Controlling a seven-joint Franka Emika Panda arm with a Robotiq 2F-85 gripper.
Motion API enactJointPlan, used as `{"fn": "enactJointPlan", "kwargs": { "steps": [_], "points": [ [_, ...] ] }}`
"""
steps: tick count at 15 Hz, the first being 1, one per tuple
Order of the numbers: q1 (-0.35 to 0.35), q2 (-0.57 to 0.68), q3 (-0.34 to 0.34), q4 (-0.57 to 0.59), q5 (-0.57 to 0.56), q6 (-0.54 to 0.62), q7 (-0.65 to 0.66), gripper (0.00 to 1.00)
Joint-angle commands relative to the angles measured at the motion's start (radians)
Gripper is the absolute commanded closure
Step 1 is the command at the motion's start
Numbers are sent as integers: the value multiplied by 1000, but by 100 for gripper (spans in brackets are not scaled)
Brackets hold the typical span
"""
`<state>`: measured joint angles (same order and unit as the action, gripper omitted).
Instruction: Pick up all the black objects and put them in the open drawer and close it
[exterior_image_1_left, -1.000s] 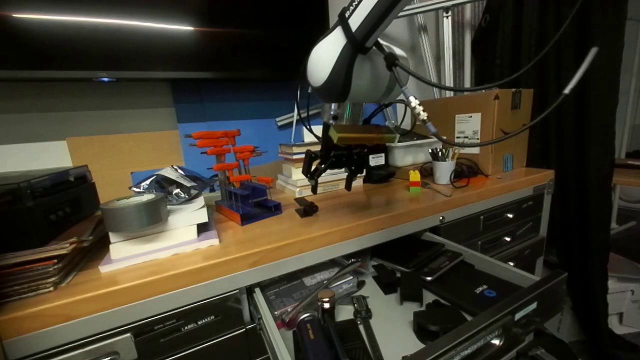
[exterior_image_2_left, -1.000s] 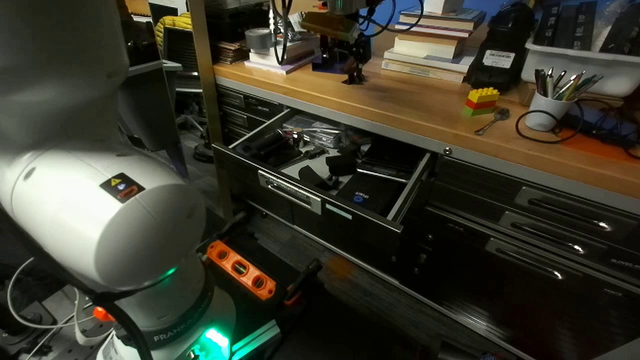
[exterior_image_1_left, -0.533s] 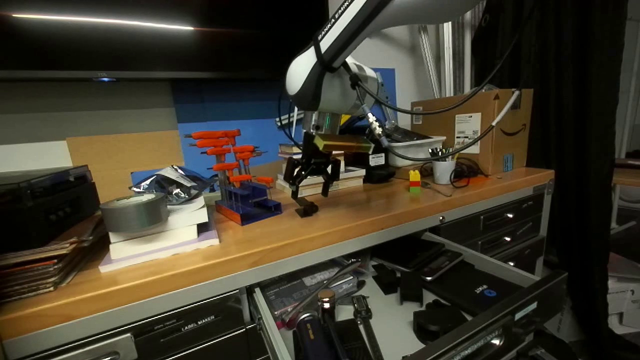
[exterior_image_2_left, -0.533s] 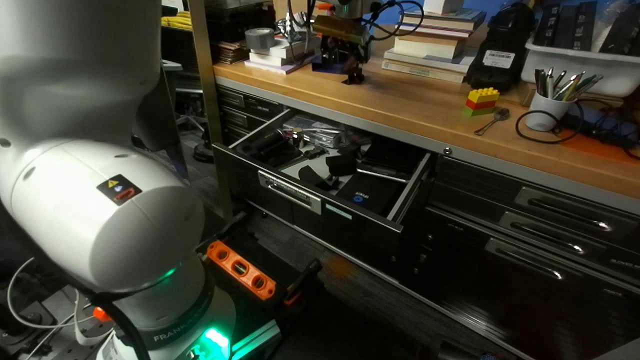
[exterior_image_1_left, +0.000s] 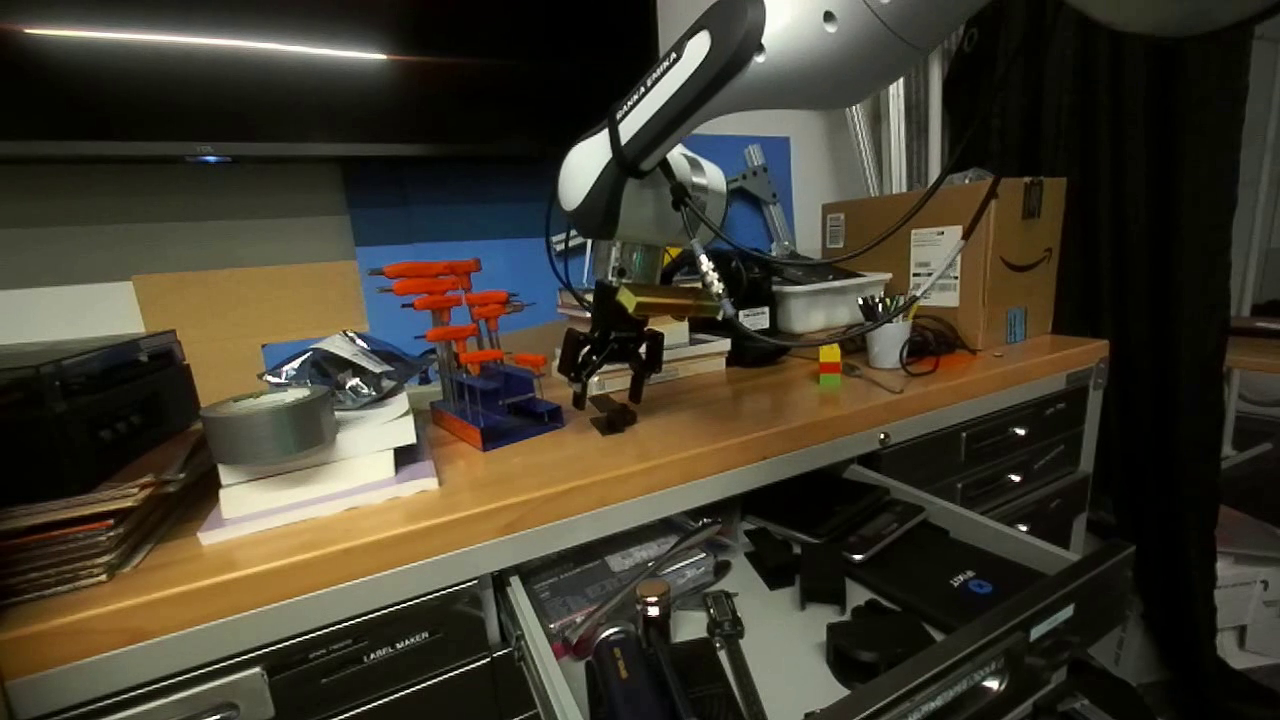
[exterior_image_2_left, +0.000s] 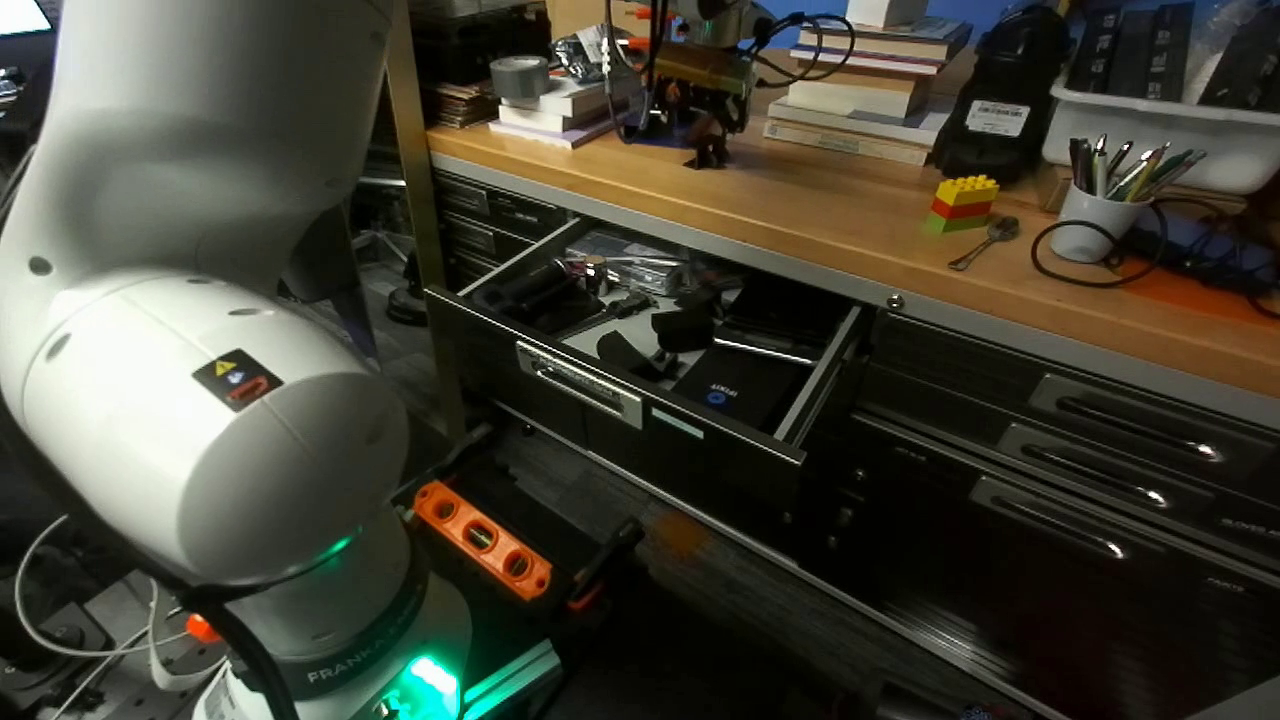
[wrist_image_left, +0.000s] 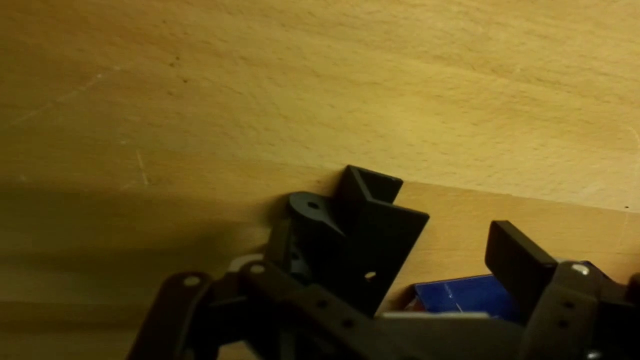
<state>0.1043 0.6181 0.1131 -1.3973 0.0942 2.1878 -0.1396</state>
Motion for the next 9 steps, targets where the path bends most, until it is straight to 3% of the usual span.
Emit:
{"fn": "enactJointPlan", "kwargs": {
  "steps": [1,9],
  "points": [
    [-8,94,13,159,-1,-74,-19,0],
    [9,199,1,326,-11,-212,22,0]
  ]
}}
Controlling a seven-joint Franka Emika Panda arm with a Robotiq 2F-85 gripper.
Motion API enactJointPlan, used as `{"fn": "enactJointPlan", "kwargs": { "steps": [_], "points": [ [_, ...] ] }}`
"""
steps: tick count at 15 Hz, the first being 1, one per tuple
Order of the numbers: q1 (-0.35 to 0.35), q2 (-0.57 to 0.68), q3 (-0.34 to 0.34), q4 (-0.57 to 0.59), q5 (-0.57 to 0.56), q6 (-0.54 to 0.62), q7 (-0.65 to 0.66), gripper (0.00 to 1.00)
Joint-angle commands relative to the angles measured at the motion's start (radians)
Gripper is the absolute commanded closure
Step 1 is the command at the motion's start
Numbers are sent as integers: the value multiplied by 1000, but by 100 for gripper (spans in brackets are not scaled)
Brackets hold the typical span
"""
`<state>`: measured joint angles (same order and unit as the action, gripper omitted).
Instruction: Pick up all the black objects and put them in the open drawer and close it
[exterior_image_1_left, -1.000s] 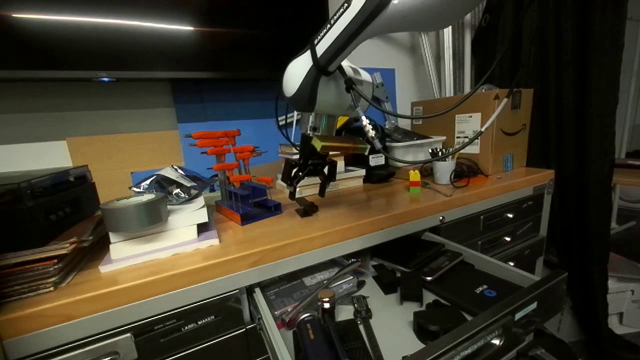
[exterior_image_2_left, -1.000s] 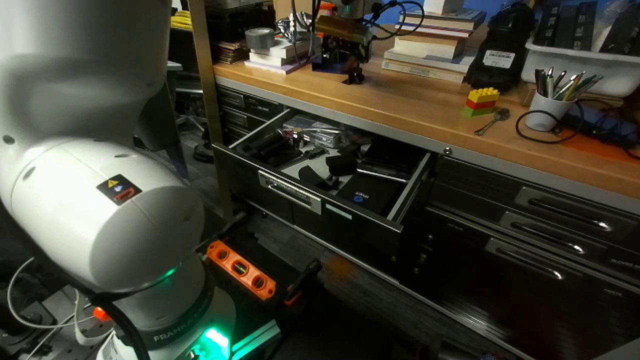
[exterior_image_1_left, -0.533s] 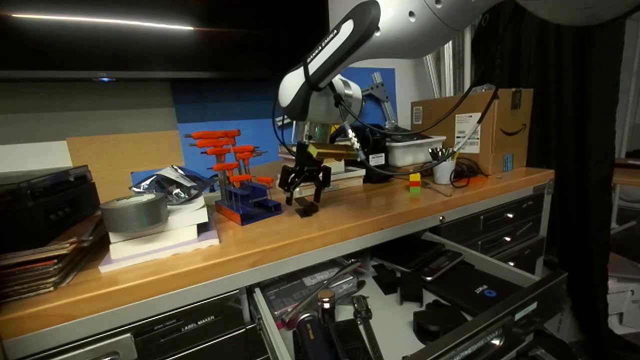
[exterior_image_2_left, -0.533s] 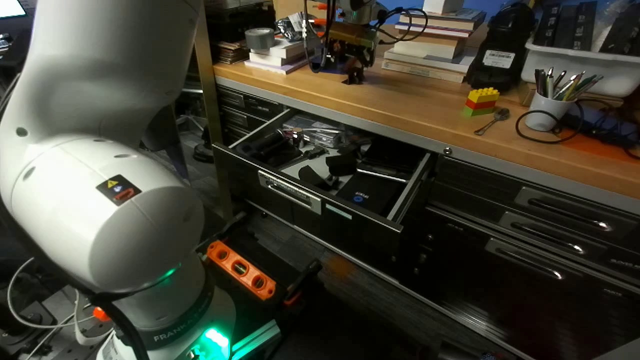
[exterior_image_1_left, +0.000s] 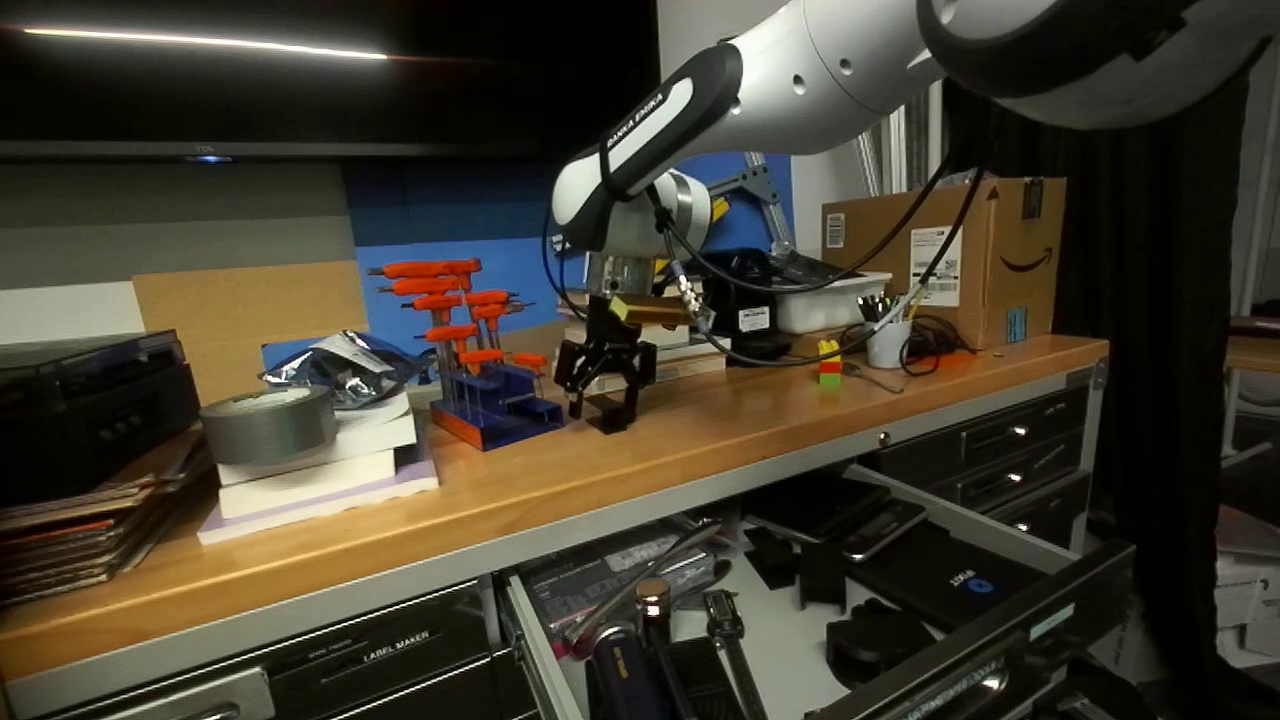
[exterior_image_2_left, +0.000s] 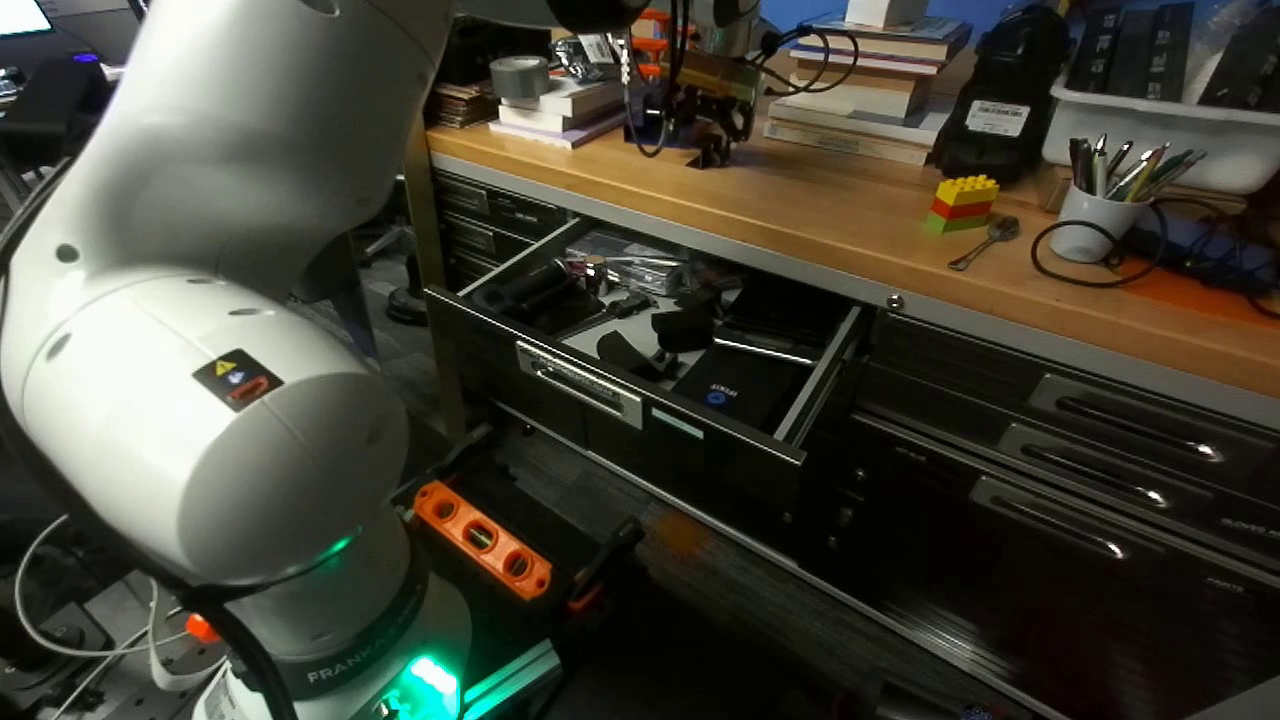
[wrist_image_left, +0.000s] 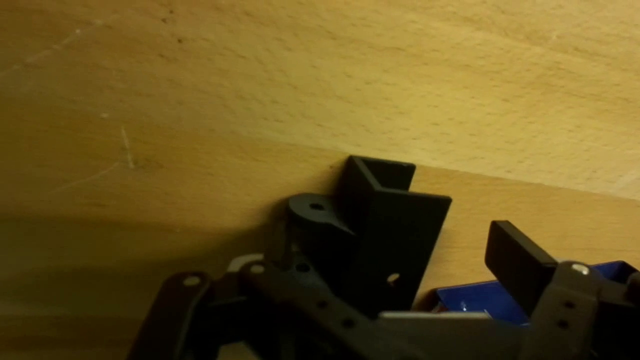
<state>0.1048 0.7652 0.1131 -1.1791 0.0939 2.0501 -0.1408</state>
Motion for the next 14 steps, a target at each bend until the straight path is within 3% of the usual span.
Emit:
{"fn": "enactJointPlan", "kwargs": {
  "steps": [1,4,5,6,12,14],
  "points": [
    [11,59,2,122,-10,-91,25,0],
    [22,78,-1,156,-14,-128,36,0],
    [27,82,-3,164,-16,-132,45,25],
    [31,86,-4,170,-20,-137,47,25],
    [50,98,-15,203,-41,-175,85,74],
    [58,91,-25,197,-61,-186,104,86]
  ]
}}
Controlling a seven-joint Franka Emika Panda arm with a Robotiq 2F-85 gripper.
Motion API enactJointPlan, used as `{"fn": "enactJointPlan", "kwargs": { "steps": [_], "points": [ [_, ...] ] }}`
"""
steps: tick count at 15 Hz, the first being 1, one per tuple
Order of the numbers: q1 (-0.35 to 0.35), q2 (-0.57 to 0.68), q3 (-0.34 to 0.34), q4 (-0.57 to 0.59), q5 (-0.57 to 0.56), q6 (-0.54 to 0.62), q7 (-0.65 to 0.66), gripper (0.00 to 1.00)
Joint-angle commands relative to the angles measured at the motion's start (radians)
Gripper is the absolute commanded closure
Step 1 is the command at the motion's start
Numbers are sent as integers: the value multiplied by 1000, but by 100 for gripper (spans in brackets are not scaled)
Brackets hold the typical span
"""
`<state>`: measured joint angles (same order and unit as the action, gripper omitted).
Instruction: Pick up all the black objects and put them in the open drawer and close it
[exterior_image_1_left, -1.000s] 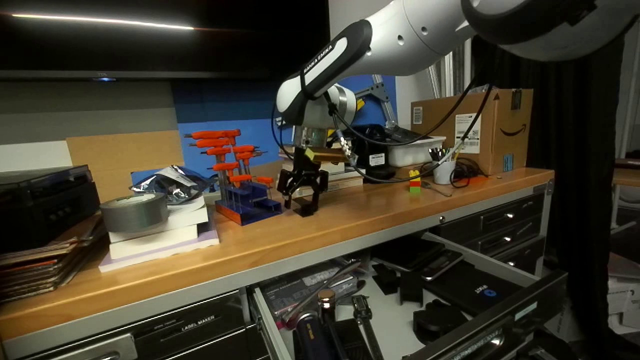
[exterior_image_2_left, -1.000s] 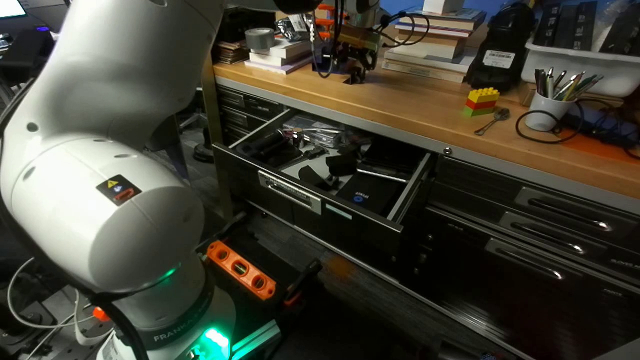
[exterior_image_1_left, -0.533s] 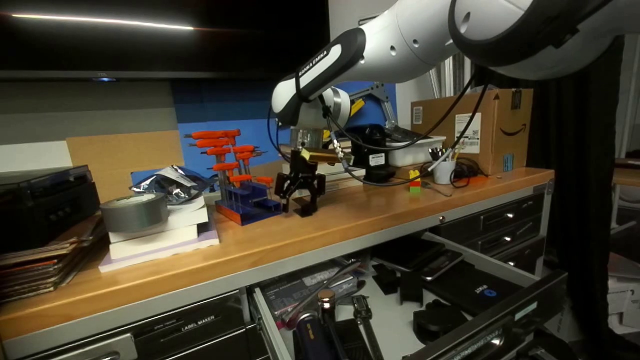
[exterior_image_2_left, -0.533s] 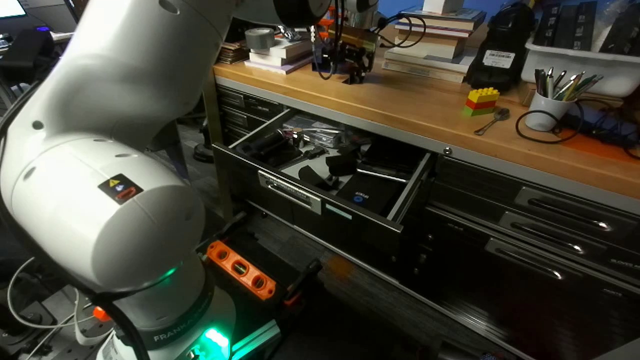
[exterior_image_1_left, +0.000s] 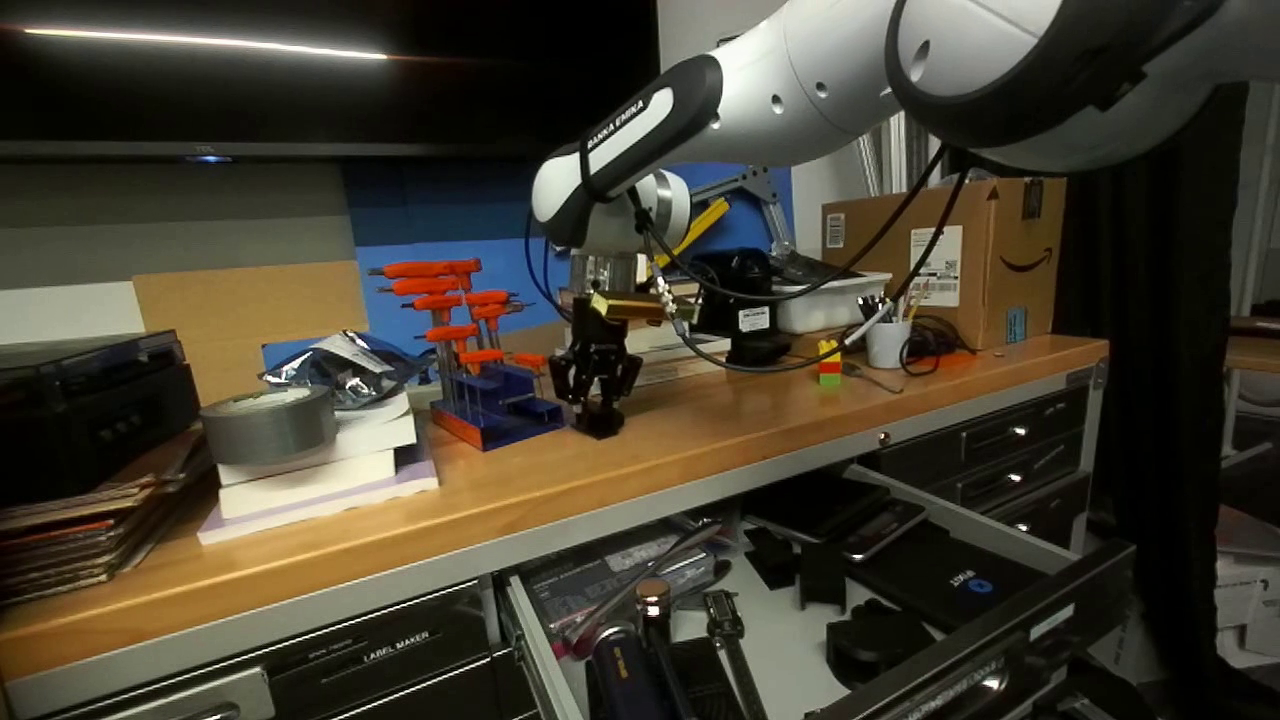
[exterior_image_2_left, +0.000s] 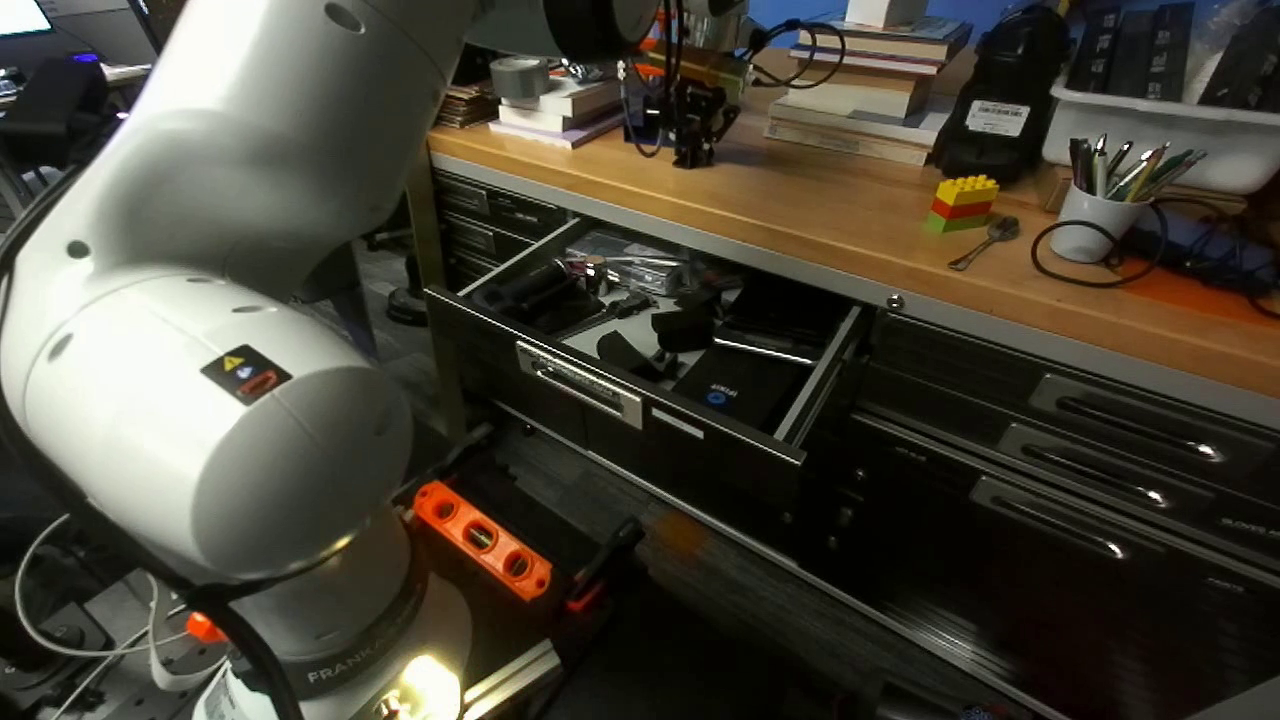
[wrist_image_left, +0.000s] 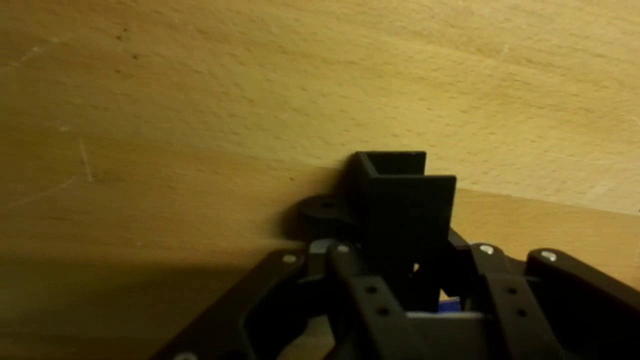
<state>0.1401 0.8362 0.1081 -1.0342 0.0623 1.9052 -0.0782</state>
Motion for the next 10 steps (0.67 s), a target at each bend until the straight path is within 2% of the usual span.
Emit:
{"fn": "enactJointPlan", "kwargs": {
  "steps": [1,3,7,10],
  "points": [
    [27,12,-27,45,-42,-51,51,86],
    [27,-12,-31,18,-57,-96,59,90],
    [6,-89,-31,-76,-55,-171,58,84],
    [-13,-173,-35,-177,-45,-203,53,85]
  ]
}}
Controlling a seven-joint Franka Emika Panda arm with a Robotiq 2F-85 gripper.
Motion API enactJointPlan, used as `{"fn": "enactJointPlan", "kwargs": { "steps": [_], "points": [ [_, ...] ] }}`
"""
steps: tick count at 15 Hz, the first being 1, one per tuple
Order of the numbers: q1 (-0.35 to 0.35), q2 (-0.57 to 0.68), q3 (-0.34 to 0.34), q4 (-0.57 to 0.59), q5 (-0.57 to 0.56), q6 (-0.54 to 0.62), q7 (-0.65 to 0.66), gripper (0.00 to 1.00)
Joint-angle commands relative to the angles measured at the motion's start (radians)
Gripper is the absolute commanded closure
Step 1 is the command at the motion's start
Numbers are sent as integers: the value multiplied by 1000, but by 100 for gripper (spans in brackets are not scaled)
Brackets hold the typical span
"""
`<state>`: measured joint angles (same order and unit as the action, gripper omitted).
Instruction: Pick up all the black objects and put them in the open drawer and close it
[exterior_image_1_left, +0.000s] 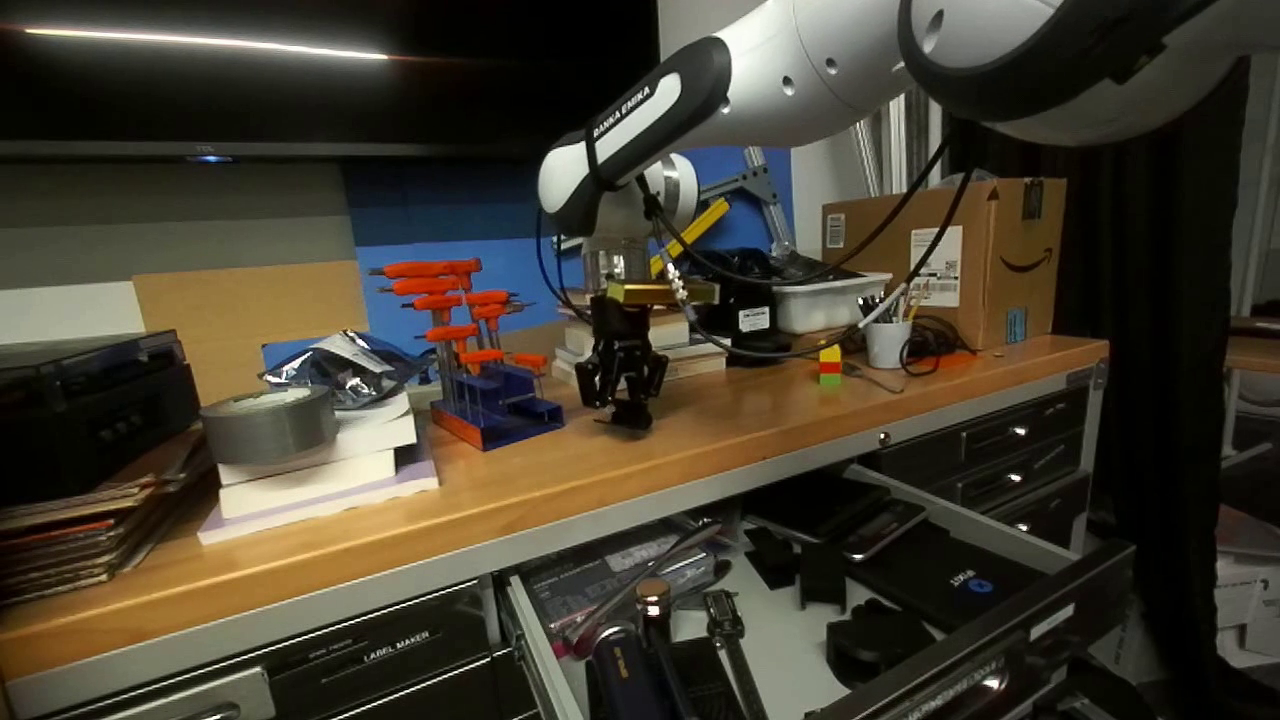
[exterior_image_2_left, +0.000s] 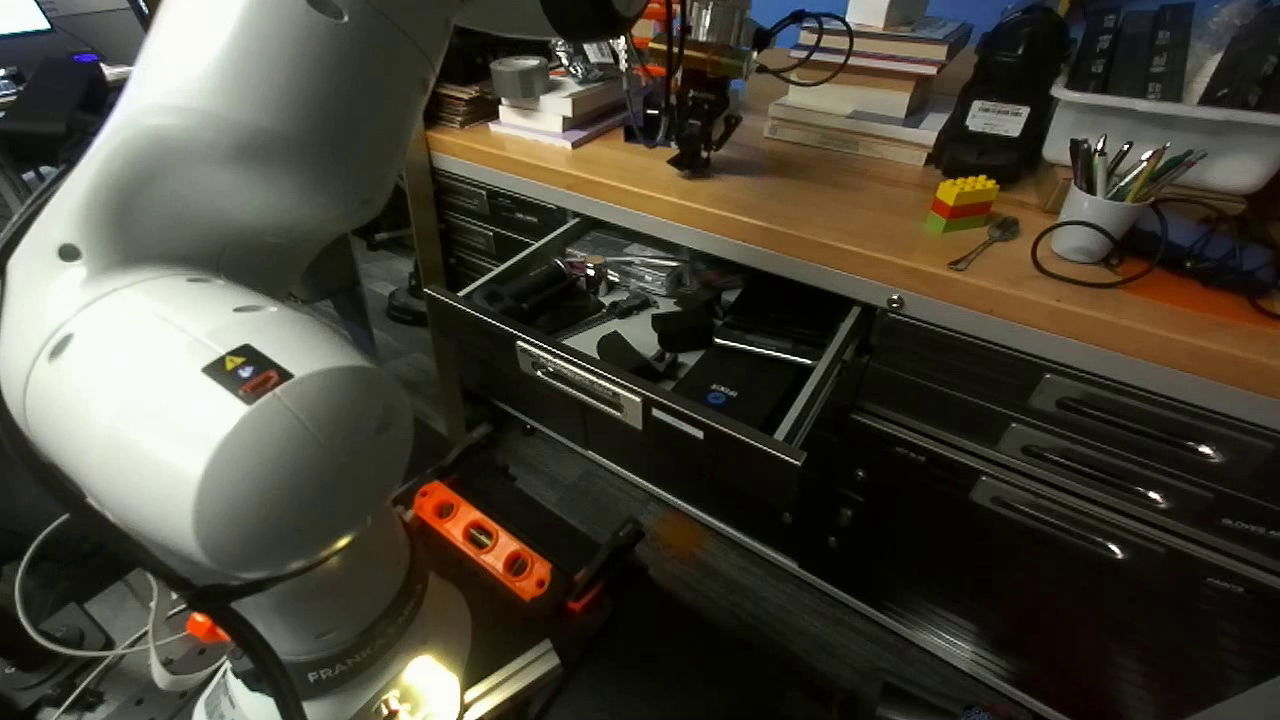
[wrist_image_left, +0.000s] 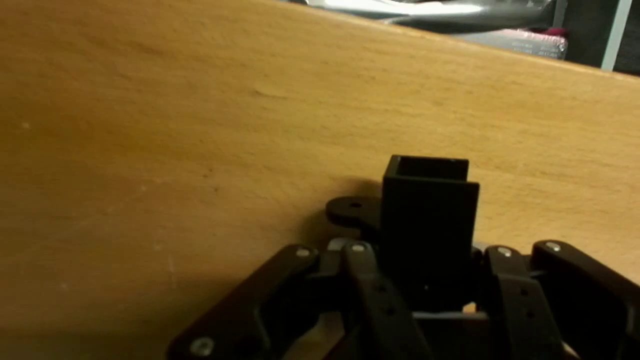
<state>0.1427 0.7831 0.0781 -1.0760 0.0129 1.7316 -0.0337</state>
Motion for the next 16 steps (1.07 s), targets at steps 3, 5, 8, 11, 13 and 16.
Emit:
{"fn": "enactJointPlan", "kwargs": {
  "steps": [3,5,8,11,13,16],
  "points": [
    [-38,-220,-1,-247,16,-69,2,85],
    [-51,-298,-2,-345,21,-75,5,85],
    [-71,-408,-3,-491,45,-59,7,85],
    [-79,-499,-9,-640,64,16,35,86],
    [-79,-551,-11,-742,76,93,65,85],
    [-70,-618,-10,-909,85,252,117,85]
  ]
}}
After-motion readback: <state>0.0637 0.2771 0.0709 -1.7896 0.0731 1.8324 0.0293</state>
